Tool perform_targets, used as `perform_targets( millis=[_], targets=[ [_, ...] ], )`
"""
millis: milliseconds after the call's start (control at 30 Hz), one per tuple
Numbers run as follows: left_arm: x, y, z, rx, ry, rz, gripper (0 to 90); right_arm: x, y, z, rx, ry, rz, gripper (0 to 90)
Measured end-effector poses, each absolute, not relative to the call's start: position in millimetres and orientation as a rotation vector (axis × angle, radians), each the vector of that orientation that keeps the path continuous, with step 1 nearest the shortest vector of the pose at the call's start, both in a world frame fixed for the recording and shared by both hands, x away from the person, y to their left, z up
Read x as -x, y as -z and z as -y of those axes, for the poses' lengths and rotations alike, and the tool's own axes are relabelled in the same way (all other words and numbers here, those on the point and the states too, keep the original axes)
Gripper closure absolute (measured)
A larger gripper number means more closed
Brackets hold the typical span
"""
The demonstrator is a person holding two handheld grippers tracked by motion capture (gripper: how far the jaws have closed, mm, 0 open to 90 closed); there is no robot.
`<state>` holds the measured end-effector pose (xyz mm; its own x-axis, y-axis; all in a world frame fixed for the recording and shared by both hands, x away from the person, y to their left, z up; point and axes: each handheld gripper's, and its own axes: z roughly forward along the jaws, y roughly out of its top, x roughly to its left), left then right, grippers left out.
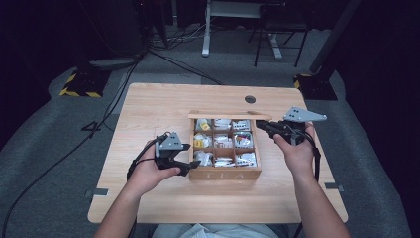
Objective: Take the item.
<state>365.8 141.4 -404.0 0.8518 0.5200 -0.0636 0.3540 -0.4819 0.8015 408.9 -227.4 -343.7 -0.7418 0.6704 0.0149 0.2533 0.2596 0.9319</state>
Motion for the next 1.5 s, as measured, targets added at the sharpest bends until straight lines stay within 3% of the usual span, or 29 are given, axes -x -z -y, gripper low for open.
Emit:
perform_targets(
  millis=[500, 1200, 1500],
  targets=[
    [-378, 401, -103, -2.101, -0.187, -0.586, 32.8, -409, 344, 226, -0.841, -1.477, -2.155, 90.0],
    [-403, 433, -62, -2.147, -0.118, -0.567, 61.3, -409, 345, 227, -0.841, -1.483, -2.162, 90.0],
    [-409, 439, -57, -2.194, -0.149, -0.575, 68.4, -409, 345, 227, -0.842, -1.484, -2.165, 90.0]
  ],
)
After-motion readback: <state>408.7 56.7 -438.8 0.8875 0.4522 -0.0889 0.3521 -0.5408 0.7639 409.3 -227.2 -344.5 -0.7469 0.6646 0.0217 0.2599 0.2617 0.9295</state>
